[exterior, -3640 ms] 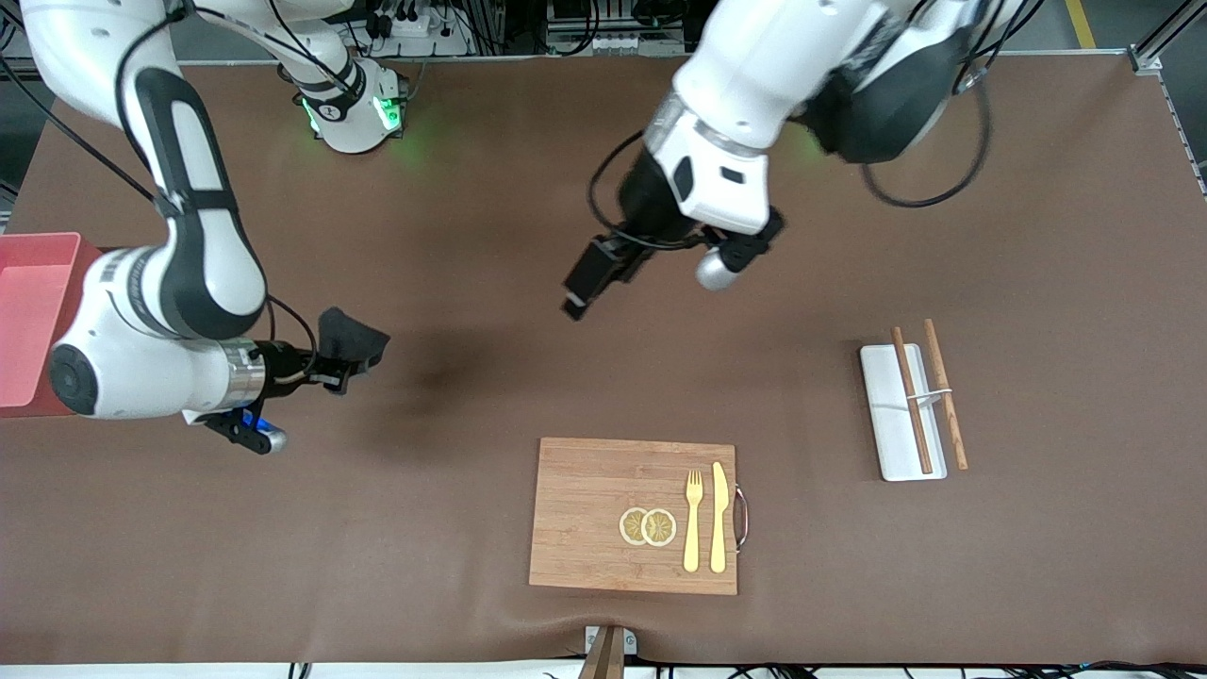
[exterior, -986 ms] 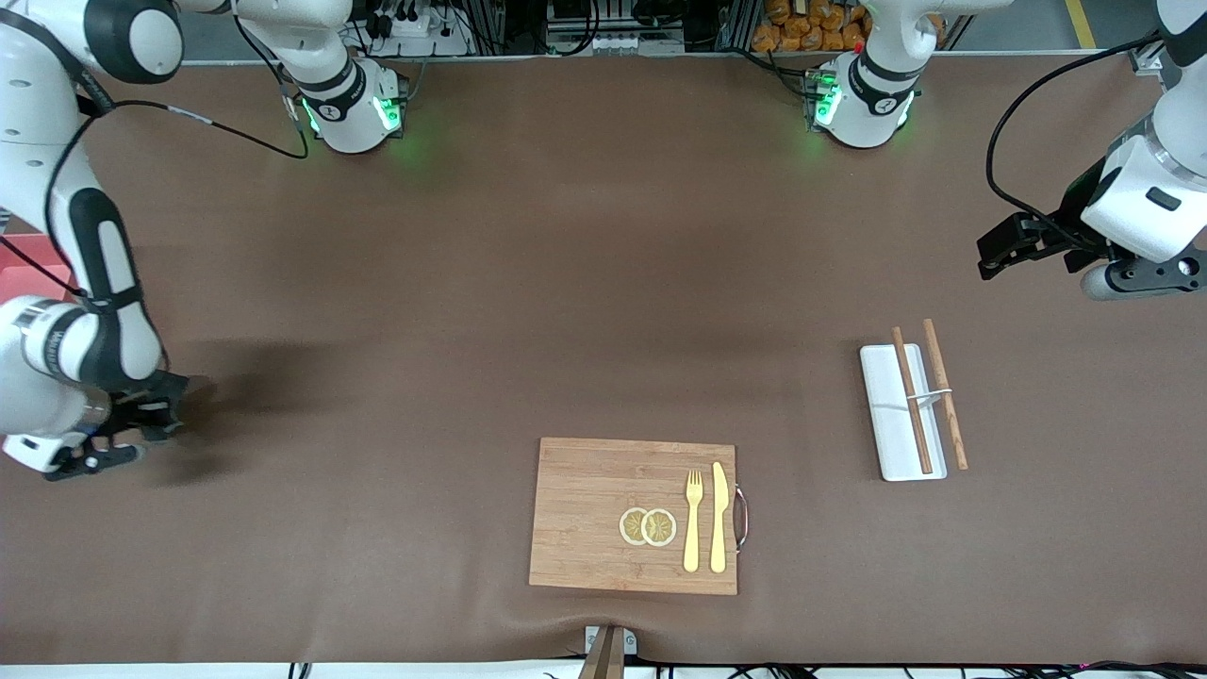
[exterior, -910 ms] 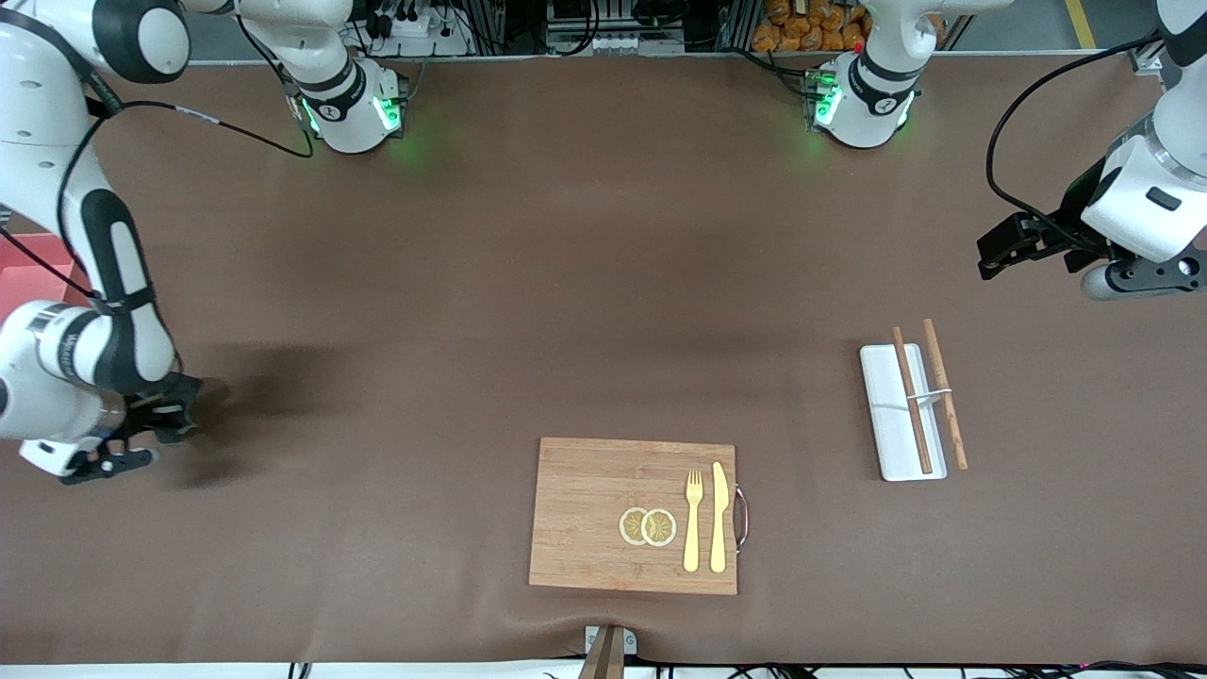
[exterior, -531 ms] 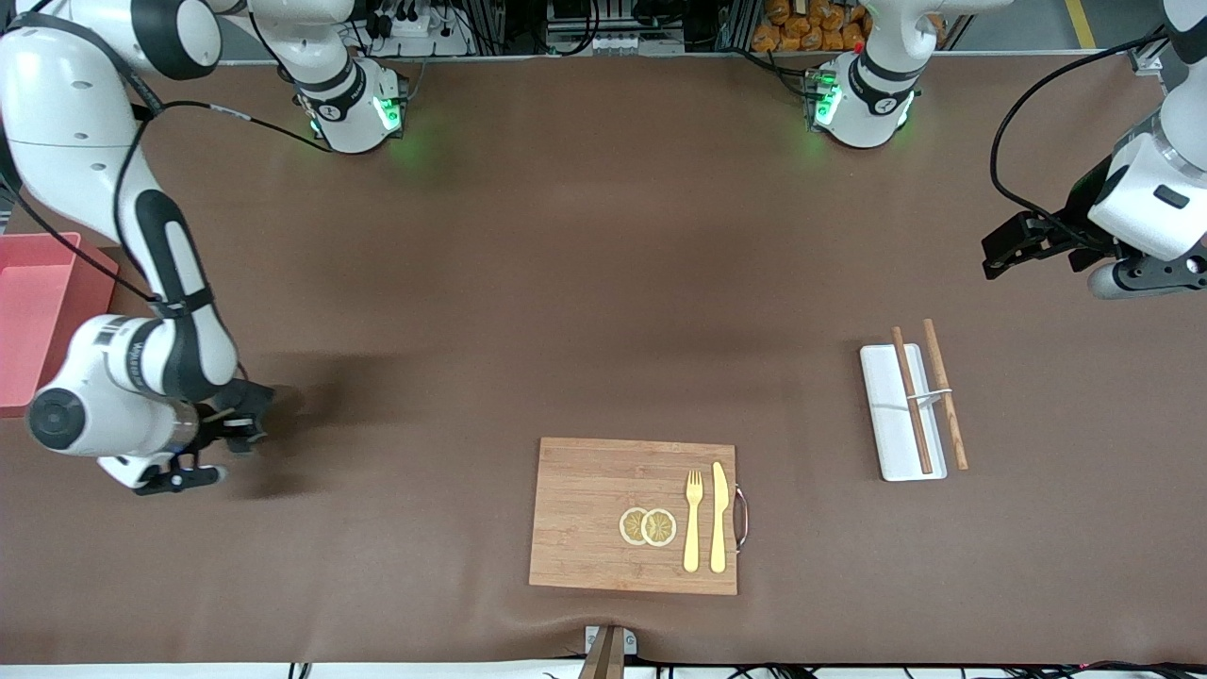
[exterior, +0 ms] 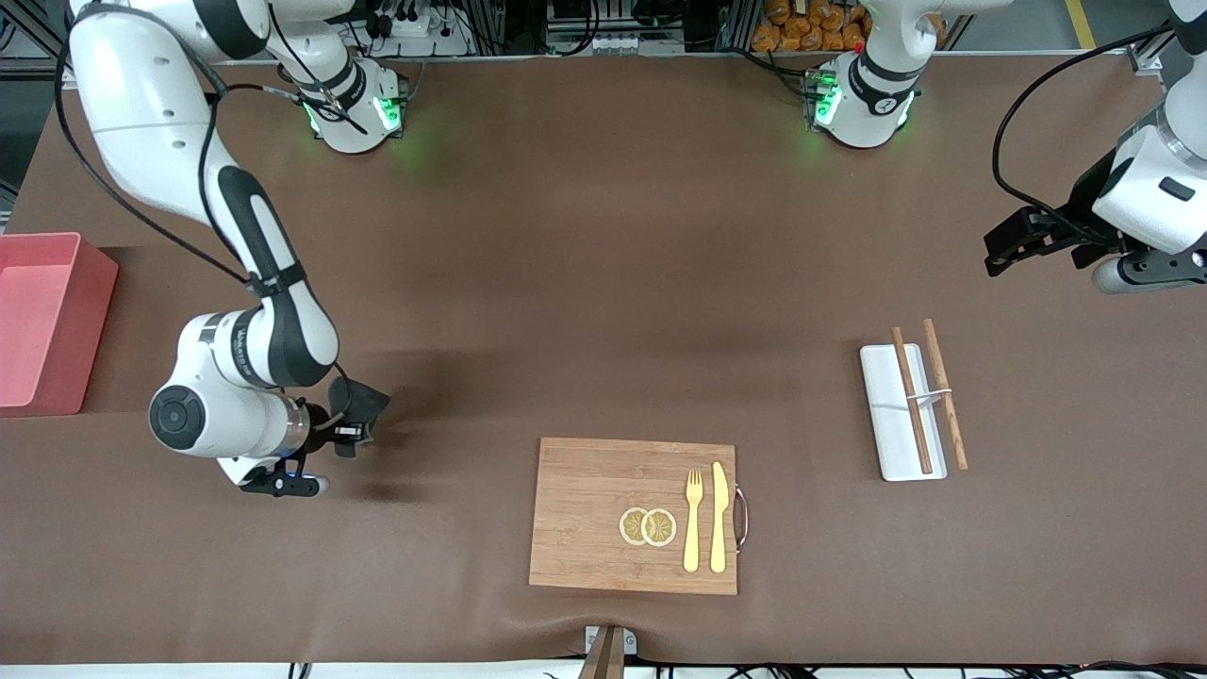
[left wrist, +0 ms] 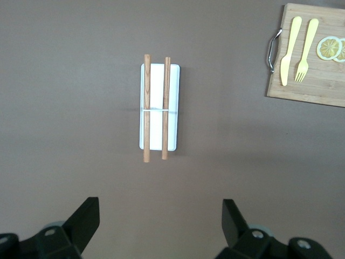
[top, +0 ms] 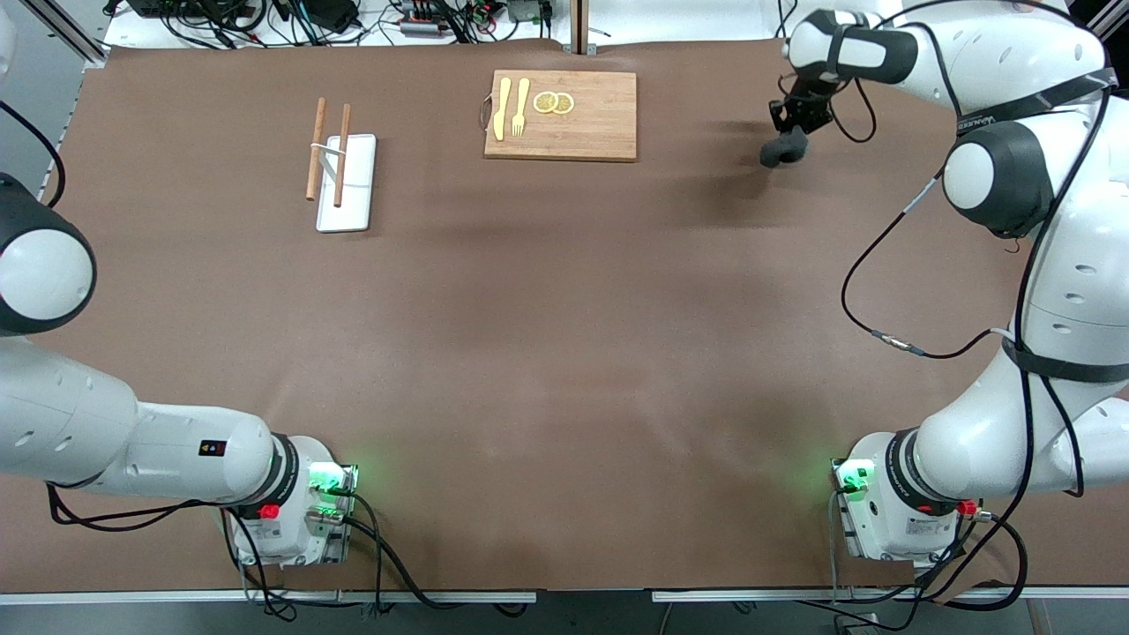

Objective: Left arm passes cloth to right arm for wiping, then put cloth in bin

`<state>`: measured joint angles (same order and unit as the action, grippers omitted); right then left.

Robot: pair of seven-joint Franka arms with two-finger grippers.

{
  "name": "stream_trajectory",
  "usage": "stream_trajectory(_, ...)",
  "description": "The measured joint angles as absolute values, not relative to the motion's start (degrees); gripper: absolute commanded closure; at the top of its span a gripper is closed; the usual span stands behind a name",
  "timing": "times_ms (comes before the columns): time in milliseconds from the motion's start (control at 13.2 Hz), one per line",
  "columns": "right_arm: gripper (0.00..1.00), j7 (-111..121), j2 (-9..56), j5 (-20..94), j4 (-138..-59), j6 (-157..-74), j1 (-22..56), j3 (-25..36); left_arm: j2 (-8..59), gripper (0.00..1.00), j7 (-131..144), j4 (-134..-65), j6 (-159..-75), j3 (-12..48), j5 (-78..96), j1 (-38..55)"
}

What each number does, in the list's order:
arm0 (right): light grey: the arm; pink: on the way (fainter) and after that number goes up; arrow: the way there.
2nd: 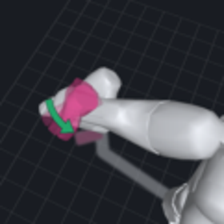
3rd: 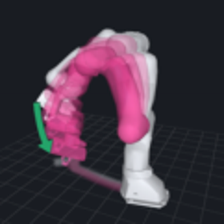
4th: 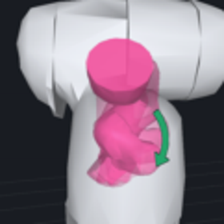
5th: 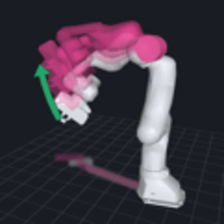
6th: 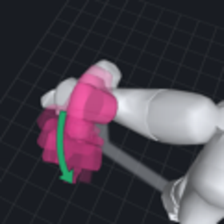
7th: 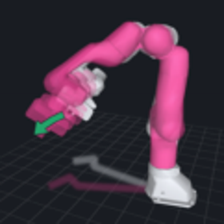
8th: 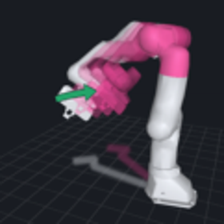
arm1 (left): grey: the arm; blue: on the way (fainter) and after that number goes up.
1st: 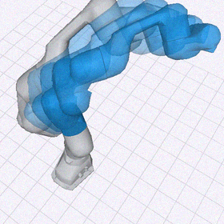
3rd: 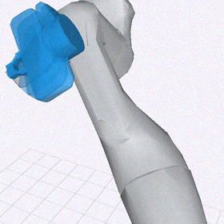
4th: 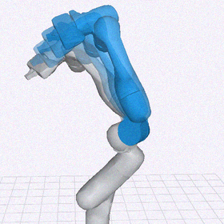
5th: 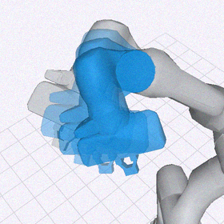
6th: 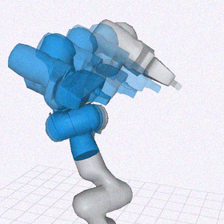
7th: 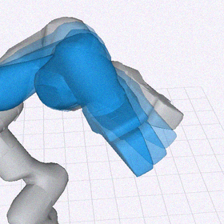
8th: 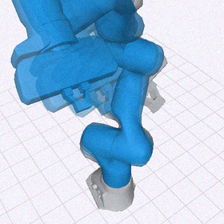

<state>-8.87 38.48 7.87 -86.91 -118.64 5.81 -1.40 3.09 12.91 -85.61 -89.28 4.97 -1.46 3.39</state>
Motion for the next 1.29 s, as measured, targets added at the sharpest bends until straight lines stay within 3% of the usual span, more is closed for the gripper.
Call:
stream_trajectory(607,1.0,-8.03,15.1,5.99,-86.12,-89.64,-0.32,0.31,3.08,0.0,12.91,-85.8,-89.28,5.29,-1.46,3.43)
stream_trajectory(834,1.0,1.88,13.36,4.55,-85.91,-86.42,-8.21,0.54,3.07,0.0,12.91,-85.81,-89.28,5.32,-1.46,3.44)
stream_trajectory(1289,1.0,24.05,17.13,-5.76,-85.73,-88.01,-24.77,0.76,3.07,0.0,12.91,-85.82,-89.28,5.49,-1.46,3.5)
